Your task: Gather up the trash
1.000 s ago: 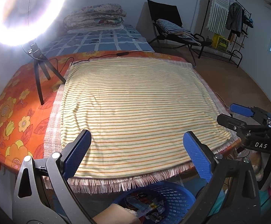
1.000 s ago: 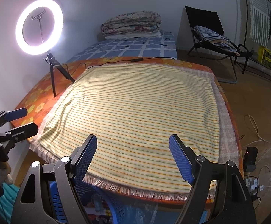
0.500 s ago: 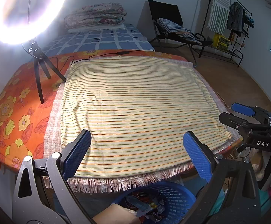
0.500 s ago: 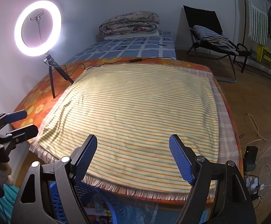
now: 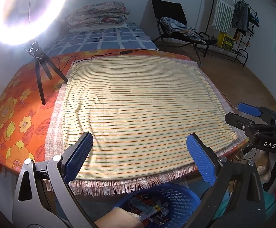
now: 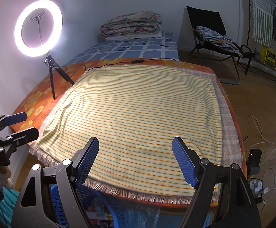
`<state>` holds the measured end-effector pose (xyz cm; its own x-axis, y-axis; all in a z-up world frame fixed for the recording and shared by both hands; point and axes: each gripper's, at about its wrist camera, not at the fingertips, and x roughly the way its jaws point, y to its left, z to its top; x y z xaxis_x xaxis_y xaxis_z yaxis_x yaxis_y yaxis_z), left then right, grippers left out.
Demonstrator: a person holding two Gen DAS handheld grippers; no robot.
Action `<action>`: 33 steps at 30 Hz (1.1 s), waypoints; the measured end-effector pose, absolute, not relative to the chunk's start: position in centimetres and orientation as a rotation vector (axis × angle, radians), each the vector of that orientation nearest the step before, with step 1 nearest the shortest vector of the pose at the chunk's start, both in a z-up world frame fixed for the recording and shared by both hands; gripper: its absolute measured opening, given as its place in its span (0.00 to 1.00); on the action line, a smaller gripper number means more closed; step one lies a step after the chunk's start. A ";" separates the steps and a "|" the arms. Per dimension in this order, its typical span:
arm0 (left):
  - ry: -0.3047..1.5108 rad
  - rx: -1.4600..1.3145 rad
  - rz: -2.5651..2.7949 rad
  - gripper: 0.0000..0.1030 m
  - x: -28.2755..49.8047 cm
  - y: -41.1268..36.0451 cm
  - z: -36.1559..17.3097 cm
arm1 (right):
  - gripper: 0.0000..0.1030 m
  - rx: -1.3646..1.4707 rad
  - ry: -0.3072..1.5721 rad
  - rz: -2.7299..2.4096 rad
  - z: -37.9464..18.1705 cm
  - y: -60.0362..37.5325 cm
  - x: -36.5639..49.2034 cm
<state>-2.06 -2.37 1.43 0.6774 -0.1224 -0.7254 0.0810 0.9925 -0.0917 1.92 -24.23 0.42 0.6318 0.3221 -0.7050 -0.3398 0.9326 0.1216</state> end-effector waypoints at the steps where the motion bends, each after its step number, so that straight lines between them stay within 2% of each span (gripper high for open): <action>1: 0.819 -0.050 -0.112 0.98 -2.1 -2.4 1.4 | 0.77 -0.024 0.802 0.379 0.4 -24.2 1.9; 33: 0.802 -0.007 -0.077 0.98 -2.2 -2.1 1.9 | 0.77 -0.030 0.800 0.375 0.3 -24.8 1.9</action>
<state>-2.15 -2.12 1.87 0.6927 -0.0712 -0.7177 0.0661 0.9972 -0.0351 1.94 -24.76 0.33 0.6342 0.3170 -0.7052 -0.3393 0.9337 0.1146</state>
